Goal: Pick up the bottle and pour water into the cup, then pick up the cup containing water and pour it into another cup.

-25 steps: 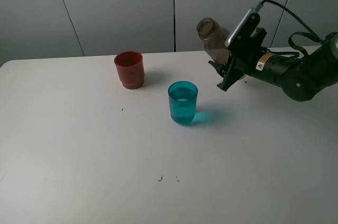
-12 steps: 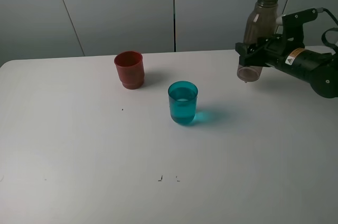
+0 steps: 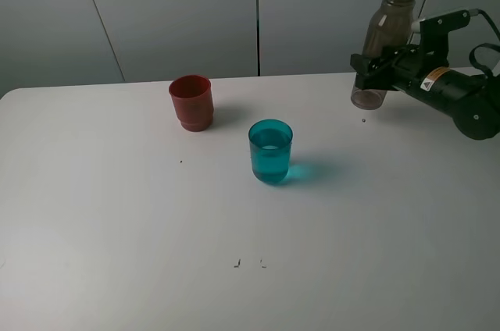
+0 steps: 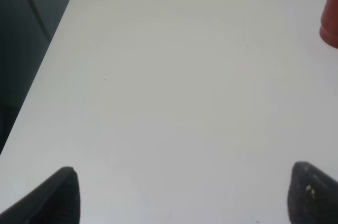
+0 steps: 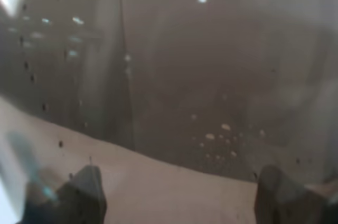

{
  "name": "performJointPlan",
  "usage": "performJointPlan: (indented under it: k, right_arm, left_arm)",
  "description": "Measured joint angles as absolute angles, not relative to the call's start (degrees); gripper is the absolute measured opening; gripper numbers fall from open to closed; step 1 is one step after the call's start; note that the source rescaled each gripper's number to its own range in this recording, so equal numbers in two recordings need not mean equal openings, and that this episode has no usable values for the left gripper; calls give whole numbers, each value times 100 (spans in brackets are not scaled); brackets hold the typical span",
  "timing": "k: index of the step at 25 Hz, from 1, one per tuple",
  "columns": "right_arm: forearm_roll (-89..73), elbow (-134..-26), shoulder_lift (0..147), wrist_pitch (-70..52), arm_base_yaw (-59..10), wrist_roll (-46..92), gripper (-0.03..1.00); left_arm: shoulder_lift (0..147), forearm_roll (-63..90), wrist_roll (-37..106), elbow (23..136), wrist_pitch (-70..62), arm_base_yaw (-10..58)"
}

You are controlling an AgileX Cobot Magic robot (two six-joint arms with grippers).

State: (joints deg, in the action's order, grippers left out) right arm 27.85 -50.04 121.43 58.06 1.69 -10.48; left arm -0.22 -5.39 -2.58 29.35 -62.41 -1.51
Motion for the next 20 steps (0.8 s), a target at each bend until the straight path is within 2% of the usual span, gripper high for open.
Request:
performJointPlan:
  k: [7, 20]
  right_arm:
    - [2797, -5509, 12568, 5816, 169, -1109, 0]
    - [2745, -5533, 12956, 5757, 169, -1131, 0]
  left_arm:
    - [-22, -539, -258, 2935, -6241, -151]
    - [-22, -539, -258, 2935, -6241, -151]
